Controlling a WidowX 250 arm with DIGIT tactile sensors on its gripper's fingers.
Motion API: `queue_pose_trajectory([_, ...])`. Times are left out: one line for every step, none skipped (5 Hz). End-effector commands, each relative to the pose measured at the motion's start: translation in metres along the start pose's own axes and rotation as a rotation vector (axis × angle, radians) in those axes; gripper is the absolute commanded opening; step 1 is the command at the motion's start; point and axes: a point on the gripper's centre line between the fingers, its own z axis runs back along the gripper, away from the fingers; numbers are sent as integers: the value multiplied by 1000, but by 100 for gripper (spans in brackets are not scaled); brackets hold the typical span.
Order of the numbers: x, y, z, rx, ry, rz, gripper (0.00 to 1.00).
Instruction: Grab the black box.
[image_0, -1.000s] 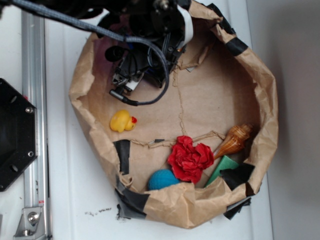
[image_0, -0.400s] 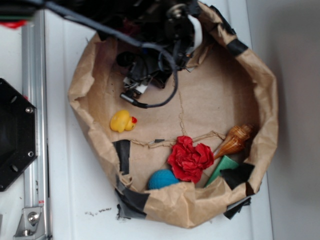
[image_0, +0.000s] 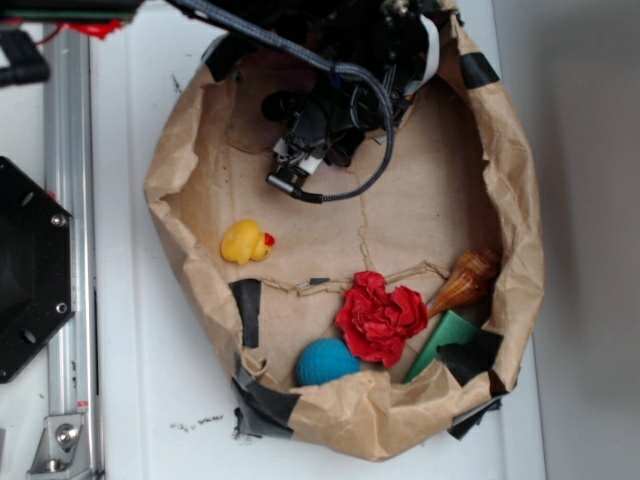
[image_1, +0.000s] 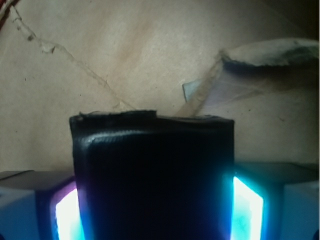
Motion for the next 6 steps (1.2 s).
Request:
queue_pose_trajectory([1, -14, 37, 101, -109, -13, 0])
queue_pose_trajectory([13, -45, 83, 200, -309, 89, 0])
queue_pose_trajectory([29, -71, 132, 172, -321, 342, 0])
queue_pose_trajectory([34, -82, 171, 87, -273, 534, 0])
queue_pose_trajectory([36, -76, 167, 84, -230, 610, 0])
queue_pose_trajectory([37, -74, 162, 50, -169, 644, 0])
